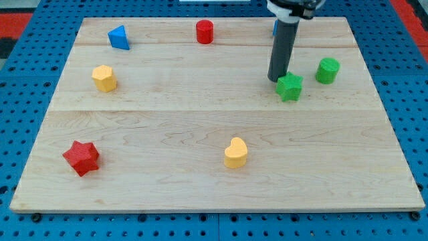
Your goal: Move the green star vertically bottom of the green circle
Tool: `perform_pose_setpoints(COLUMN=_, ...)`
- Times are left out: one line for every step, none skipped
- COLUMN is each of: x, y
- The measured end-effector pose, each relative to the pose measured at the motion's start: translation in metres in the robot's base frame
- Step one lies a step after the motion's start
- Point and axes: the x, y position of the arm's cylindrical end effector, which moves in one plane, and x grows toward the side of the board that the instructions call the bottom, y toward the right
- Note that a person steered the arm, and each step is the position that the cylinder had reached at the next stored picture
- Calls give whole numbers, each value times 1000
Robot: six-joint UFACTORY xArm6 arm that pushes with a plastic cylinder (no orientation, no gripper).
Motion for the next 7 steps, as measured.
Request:
perform_pose_setpoints(x=13, y=-7)
perform_pose_setpoints(x=-6, y=-2)
perform_pose_setpoints(x=10, y=23)
perform_pose_setpoints(x=40, y=33)
perform_pose_setpoints(x=72, y=33)
perform_pose_setpoints(x=96, y=41)
perform_pose_setpoints(x=117, y=56)
